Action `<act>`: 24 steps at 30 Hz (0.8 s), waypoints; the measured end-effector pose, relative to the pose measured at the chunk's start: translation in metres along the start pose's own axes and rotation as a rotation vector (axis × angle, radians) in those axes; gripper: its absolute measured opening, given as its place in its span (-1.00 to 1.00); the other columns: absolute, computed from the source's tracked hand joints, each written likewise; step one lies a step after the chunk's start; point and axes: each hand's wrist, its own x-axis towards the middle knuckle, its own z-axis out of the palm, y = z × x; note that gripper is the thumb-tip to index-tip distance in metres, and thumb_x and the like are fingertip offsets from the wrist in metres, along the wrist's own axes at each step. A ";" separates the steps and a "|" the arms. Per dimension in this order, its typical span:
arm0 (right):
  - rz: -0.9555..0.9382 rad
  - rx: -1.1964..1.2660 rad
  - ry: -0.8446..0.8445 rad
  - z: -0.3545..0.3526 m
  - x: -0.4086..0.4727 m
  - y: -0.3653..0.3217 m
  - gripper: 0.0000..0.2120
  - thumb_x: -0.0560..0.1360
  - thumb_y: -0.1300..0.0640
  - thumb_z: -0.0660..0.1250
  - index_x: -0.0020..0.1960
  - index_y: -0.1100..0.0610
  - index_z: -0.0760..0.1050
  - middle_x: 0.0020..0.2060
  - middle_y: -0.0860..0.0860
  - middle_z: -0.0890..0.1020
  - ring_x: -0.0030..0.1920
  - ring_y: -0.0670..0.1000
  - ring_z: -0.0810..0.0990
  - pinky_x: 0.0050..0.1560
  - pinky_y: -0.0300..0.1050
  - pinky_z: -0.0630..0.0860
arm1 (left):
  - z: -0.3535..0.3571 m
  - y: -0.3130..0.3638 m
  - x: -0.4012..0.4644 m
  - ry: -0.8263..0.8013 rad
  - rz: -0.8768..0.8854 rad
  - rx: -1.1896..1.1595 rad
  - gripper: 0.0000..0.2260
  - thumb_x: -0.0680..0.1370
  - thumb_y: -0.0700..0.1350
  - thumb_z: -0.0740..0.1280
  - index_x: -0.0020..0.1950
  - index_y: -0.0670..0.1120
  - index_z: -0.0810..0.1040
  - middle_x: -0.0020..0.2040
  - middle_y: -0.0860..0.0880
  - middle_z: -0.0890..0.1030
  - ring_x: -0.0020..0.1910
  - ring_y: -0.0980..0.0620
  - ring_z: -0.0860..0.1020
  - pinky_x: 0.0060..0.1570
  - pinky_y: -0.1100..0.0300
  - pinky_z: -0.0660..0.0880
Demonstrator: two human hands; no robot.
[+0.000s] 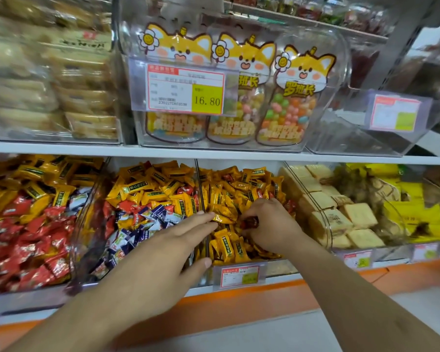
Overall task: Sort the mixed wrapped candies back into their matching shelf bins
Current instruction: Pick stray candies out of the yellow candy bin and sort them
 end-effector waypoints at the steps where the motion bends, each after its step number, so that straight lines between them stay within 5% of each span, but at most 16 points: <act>1: 0.002 0.015 0.013 -0.001 -0.001 -0.001 -0.74 0.46 -0.03 0.53 0.14 -0.15 0.68 0.11 -0.17 0.60 0.30 0.05 0.49 0.44 0.15 0.40 | 0.000 0.000 -0.001 -0.001 -0.005 -0.003 -0.43 0.64 0.25 0.14 0.63 0.32 0.03 0.57 0.49 -0.07 0.36 0.64 -0.13 0.18 0.69 -0.13; 5: 0.044 0.085 0.044 -0.005 -0.008 -0.007 -0.85 0.50 0.10 0.47 -0.02 -0.14 0.72 -0.03 -0.19 0.67 0.09 -0.05 0.59 0.07 0.08 0.65 | -0.001 0.000 -0.003 -0.001 -0.031 -0.042 -0.43 0.64 0.25 0.15 0.63 0.34 0.03 0.54 0.53 -0.09 0.40 0.60 -0.06 0.22 0.65 -0.08; 9: 0.066 0.176 0.093 -0.014 -0.014 -0.011 -0.84 0.55 0.14 0.47 -0.07 -0.11 0.74 -0.13 -0.25 0.69 -0.07 -0.20 0.61 -0.01 -0.17 0.64 | -0.004 0.003 -0.004 -0.031 -0.060 -0.065 -0.46 0.67 0.21 0.18 0.61 0.35 0.06 0.48 0.61 -0.21 0.51 0.42 0.13 0.48 0.30 0.21; 12: 0.138 0.373 0.153 -0.029 -0.019 -0.011 -0.84 0.52 0.13 0.52 -0.12 -0.14 0.72 -0.20 -0.25 0.69 -0.12 -0.27 0.63 -0.09 -0.29 0.61 | -0.005 0.002 -0.004 -0.024 -0.066 -0.081 -0.48 0.66 0.22 0.19 0.60 0.34 0.12 0.48 0.62 -0.19 0.52 0.39 0.18 0.48 0.25 0.27; 19: 0.125 0.859 0.117 -0.073 -0.048 -0.054 -0.87 0.49 0.27 0.53 -0.06 0.06 0.69 -0.19 0.02 0.75 -0.19 -0.03 0.72 -0.02 -0.04 0.65 | -0.010 0.005 -0.002 0.155 -0.117 -0.182 -0.55 0.63 0.16 0.30 0.51 0.33 0.30 0.40 0.50 0.27 0.34 0.48 0.26 0.31 0.48 0.23; 24: -0.041 1.007 0.016 -0.074 -0.062 -0.110 -0.83 0.45 0.35 0.54 -0.02 0.16 0.67 -0.13 0.11 0.73 -0.07 0.08 0.73 -0.04 -0.08 0.68 | -0.033 0.010 -0.012 0.275 -0.239 -0.600 -0.68 0.55 0.05 0.46 0.28 0.26 0.55 0.03 0.24 0.61 0.04 0.22 0.63 0.11 0.18 0.59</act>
